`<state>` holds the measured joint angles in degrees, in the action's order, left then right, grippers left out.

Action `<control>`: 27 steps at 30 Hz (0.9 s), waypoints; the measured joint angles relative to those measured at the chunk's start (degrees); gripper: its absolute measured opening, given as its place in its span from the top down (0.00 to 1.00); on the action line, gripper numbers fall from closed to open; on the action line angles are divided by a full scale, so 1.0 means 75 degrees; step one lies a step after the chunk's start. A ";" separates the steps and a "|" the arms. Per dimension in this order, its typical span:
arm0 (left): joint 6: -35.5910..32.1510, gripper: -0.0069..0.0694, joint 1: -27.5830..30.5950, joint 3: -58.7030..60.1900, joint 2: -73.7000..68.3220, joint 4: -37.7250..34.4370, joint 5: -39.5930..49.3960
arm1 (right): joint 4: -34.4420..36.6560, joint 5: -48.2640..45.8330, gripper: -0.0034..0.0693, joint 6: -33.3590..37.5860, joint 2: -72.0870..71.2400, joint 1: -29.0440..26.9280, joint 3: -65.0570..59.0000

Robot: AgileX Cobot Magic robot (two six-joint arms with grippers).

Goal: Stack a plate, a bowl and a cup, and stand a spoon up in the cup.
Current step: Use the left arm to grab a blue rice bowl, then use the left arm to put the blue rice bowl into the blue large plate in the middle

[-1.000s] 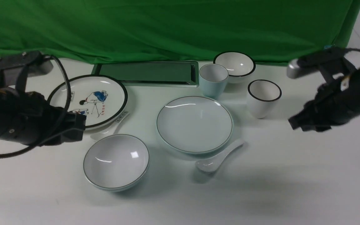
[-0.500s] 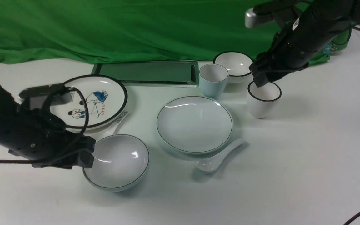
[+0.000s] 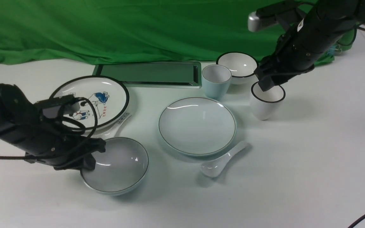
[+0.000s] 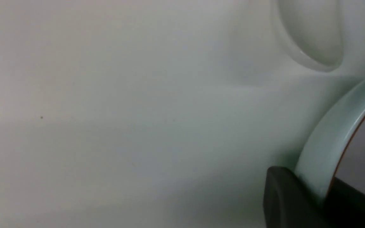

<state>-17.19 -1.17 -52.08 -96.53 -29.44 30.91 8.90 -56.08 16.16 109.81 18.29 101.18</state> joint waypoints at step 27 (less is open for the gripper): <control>0.1085 0.91 -0.2545 -0.6525 -0.3798 0.1668 0.1389 | 0.0402 0.0988 0.40 -0.0345 0.0018 0.0047 0.0000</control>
<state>-9.05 -20.25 -101.02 -125.02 -16.93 41.33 11.92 -48.67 13.57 109.95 18.64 101.18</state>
